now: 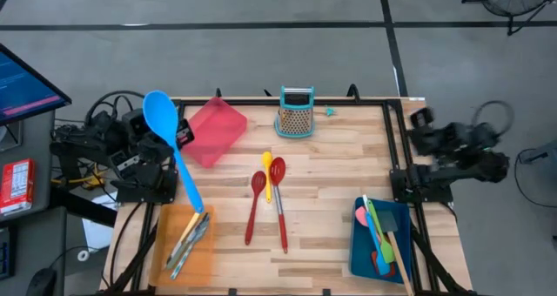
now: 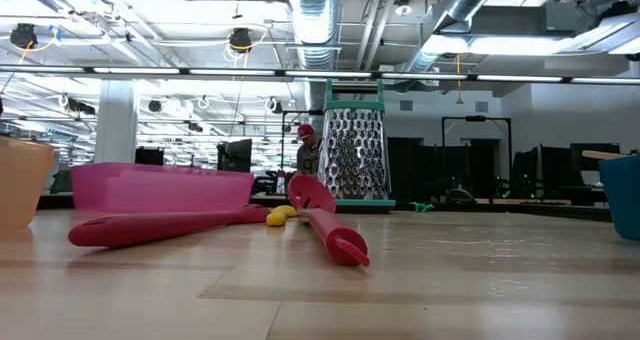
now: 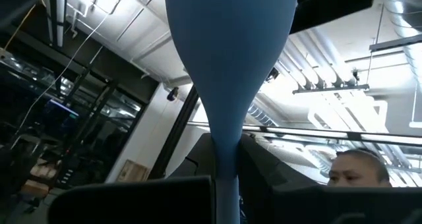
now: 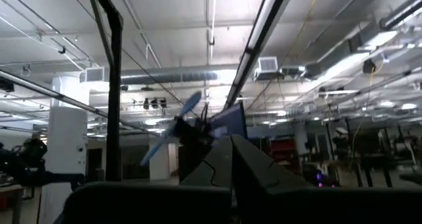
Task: Pick & Place Kitchen Items
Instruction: Put the blue serving spoon into the red bin
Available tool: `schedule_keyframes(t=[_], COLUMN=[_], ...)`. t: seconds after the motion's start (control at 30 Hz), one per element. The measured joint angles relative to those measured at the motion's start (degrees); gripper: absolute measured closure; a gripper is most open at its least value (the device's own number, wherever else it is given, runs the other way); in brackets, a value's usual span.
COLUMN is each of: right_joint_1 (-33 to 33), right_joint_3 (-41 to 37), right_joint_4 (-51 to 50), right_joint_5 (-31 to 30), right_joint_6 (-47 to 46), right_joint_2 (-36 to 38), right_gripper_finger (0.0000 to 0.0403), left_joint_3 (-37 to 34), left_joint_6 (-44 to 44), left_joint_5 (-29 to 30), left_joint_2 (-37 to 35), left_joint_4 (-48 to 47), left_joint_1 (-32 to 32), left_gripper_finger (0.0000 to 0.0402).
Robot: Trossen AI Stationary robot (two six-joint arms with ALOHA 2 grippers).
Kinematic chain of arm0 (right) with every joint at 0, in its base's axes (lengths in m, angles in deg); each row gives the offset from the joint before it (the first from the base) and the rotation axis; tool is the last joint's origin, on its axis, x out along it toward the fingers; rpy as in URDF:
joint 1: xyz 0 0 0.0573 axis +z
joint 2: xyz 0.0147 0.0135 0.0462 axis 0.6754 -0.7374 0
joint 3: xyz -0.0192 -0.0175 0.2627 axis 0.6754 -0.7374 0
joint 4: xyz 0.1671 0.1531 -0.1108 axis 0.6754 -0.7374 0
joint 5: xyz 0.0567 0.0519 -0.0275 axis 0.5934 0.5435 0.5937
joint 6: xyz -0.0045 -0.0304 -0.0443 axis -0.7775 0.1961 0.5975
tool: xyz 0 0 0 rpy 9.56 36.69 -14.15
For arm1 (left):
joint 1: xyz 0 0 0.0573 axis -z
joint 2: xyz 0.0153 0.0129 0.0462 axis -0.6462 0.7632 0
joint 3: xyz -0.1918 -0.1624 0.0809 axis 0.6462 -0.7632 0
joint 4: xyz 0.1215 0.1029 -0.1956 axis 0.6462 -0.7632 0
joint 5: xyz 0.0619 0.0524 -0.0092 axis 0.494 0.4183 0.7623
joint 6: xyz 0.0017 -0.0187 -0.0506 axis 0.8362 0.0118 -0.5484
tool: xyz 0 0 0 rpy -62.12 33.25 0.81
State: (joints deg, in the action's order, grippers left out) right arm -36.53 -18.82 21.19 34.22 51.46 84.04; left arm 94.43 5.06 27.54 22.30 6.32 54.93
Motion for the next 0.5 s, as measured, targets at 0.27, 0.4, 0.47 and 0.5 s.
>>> schedule_keyframes(t=[0.27,0.4,0.47,0.5], right_joint_1=[0.0,0.02,0.01,0.02], right_joint_3=[-21.7,-25.07,-25.06,-25.08], right_joint_4=[20.76,21.16,19.86,19.66], right_joint_5=[2.33,7.79,9.88,10.88], right_joint_6=[-4.84,-11.35,-12.7,-12.75], right_joint_2=[-0.84,-0.46,-0.66,-0.58], right_gripper_finger=[0.0402,0.0402,0.0402,0.0402], left_joint_3=[0.0,0.0,0.0,0.0], left_joint_6=[0.0,0.0,-0.02,0.04], left_joint_5=[-1.16,-1.36,-1.36,-1.36], left_joint_2=[1.0,1.6,1.66,1.63], left_joint_4=[-0.09,-0.18,-0.2,-0.18], left_joint_1=[-0.02,-0.02,-0.02,-0.02], left_gripper_finger=[0.0388,0.0388,0.0388,0.0388])
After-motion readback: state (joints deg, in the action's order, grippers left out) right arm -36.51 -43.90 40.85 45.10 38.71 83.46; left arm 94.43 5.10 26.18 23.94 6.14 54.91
